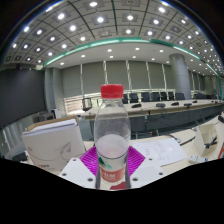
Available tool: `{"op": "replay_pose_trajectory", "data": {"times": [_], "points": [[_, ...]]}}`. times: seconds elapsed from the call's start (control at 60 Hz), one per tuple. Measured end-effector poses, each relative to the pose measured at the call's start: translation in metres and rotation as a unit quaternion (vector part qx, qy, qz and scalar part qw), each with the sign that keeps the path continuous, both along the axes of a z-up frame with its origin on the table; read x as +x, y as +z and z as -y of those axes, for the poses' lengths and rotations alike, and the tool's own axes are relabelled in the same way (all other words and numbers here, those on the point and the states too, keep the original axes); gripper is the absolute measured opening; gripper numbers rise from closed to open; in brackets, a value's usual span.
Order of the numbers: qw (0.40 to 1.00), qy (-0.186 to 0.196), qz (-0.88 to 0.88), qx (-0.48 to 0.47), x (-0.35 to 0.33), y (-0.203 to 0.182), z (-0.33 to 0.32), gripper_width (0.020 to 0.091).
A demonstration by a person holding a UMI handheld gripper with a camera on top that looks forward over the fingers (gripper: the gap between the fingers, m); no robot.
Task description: Pour water
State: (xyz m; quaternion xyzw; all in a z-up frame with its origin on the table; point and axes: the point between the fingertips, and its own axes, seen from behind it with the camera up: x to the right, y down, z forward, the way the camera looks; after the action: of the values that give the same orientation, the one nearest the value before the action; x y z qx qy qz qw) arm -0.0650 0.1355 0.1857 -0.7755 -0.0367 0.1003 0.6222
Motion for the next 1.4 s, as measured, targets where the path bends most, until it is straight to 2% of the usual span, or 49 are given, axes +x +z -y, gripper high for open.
{"op": "replay_pose_trajectory", "data": {"times": [0.3,0.5,0.667,0.7,0.733,0.75,0.767,0.8,0.85,1.033,1.167,1.4], "points": [[0.997,-0.006,0.056,-0.051,0.022,-0.103,-0.014,0.0335],[0.998,0.001,0.054,-0.044,0.015,-0.106,-0.012,0.0344],[0.997,0.001,0.06,-0.057,0.015,-0.109,-0.009,0.0545],[0.996,-0.001,0.059,-0.071,0.015,-0.112,-0.007,0.0652],[0.995,0.001,0.056,-0.082,0.014,-0.113,-0.004,0.083],[0.995,0.0,0.054,-0.086,0.015,-0.114,-0.004,0.0874],[0.994,-0.001,0.053,-0.091,0.016,-0.113,-0.002,0.0839],[0.993,-0.006,0.054,-0.102,0.018,-0.111,0.005,0.0821],[0.992,-0.014,0.057,-0.115,0.02,-0.104,0.015,0.0865],[0.984,-0.047,0.068,-0.158,0.017,-0.058,0.091,0.0853],[0.975,-0.069,0.077,-0.196,0.004,-0.023,0.178,0.0858],[0.971,-0.07,0.104,-0.204,-0.02,0.017,0.306,0.0861]]}}
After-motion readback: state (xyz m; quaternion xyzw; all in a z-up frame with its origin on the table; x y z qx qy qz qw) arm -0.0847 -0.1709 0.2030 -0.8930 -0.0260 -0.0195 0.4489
